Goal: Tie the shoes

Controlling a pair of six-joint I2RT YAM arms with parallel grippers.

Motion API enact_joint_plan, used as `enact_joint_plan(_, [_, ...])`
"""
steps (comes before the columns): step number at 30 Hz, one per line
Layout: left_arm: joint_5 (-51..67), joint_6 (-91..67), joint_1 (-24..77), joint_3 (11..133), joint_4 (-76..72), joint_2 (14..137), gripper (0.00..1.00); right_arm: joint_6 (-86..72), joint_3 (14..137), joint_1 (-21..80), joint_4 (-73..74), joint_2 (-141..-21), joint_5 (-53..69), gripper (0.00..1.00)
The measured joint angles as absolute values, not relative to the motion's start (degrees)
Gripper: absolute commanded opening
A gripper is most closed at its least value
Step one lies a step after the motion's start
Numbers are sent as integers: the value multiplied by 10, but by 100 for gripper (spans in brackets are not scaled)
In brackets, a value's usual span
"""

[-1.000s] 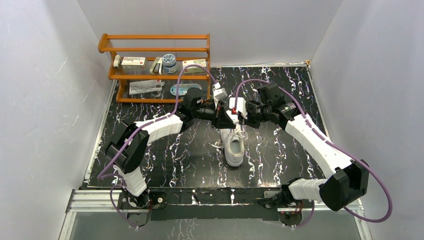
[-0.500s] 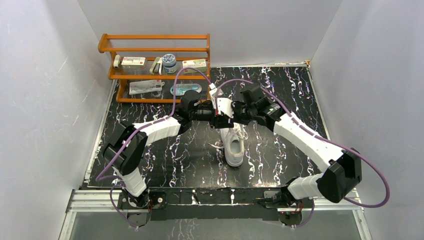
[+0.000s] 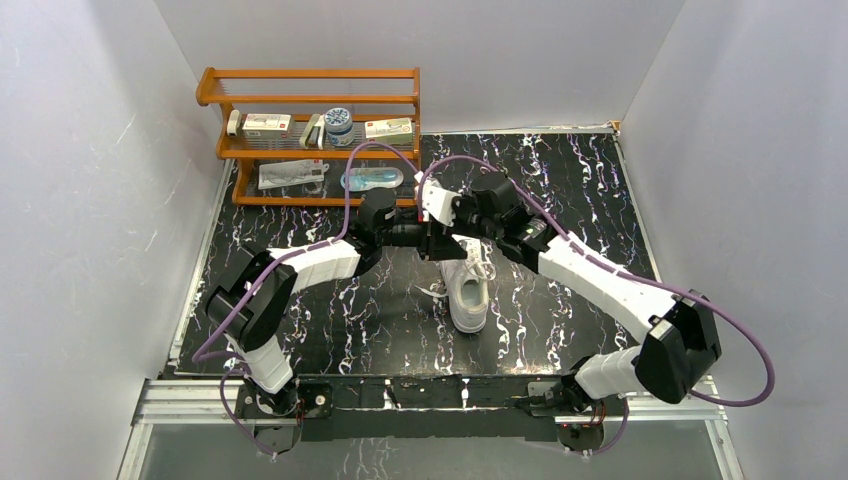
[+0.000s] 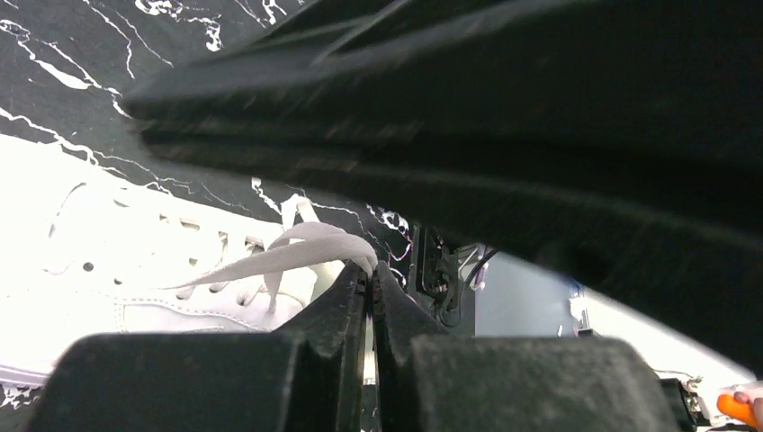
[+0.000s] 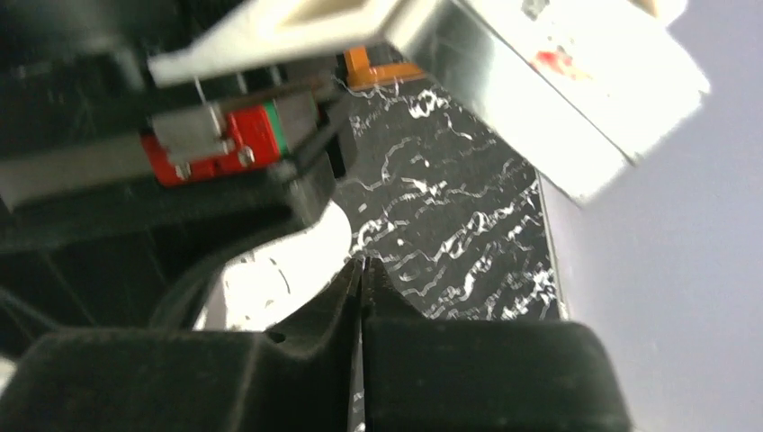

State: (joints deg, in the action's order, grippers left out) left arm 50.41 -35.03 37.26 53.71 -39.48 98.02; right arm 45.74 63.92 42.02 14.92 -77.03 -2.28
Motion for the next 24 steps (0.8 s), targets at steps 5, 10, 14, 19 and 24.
enact_joint_plan(5, [501, -372, 372, 537, -410, 981, 0, 397, 647, 417, 123, -812, -3, 40])
enact_joint_plan(10, [481, -403, 368, 532, -417, 981, 0, 216, 718, 377, 205, -839, -56, 57])
enact_joint_plan(14, [455, -435, 368, 529, -420, 981, 0, 119, 705, 347, 276, -773, -50, 58])
enact_joint_plan(19, [423, -472, 368, 529, -419, 981, 0, 23, 625, 352, 307, -631, 37, 48])
enact_joint_plan(24, [396, -500, 368, 529, -396, 981, 0, -86, 536, 372, 256, -597, 123, 50])
